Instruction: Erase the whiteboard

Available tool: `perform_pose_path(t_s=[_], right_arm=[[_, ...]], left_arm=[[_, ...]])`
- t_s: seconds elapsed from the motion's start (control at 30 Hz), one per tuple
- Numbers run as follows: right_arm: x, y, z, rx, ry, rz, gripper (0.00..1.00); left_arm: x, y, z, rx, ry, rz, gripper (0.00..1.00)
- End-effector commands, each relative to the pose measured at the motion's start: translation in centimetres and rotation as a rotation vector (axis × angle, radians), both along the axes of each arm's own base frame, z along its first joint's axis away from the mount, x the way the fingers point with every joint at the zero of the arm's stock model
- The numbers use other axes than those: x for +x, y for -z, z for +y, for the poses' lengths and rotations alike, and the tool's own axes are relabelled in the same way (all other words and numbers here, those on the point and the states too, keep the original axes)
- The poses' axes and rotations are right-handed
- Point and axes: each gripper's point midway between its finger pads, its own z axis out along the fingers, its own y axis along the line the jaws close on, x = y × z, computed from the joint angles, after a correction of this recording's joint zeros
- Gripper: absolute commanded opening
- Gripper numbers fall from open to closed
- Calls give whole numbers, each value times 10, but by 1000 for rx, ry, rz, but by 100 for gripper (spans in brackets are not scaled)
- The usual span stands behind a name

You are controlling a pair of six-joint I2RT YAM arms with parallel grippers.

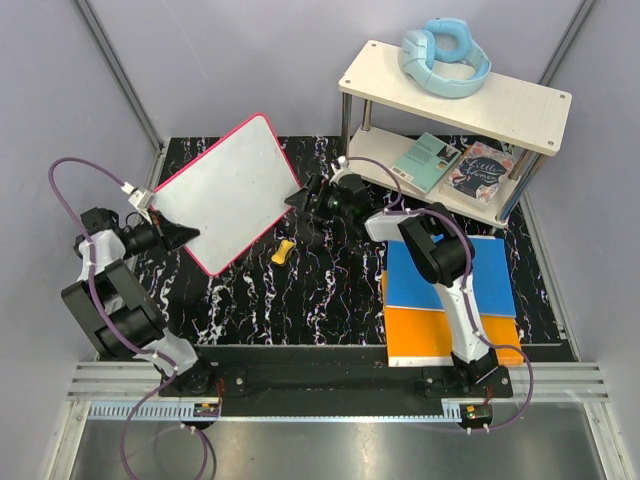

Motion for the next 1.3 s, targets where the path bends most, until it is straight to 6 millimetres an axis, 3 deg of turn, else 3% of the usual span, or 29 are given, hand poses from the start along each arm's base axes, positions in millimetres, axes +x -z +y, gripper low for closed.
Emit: perform_pose_path(t_s=[0.0,0.3,0.33,0.5,0.73,0.97,1.27], right_arm=[[4,-25,23,118,-78,-55,100],[18,-25,31,209,-77,-66,100],[21,-38,30,258,-80,-111,100],[21,-43,34,332,-97,-97,95],[18,-63,37,326,-141,-151,84],[14,-82,41,343,-180,-180,62],[10,-105,44,358,-220,-221,64]], left_arm=[[-23,47,0,115,-9,250,0],[-23,45,0,111,-3,256,0],[-23,45,0,111,-3,258,0],[-25,47,-1,113,5,266,0],[-25,47,-2,103,17,259,0],[-21,38,-1,96,12,244,0],[-14,17,-1,80,1,200,0]])
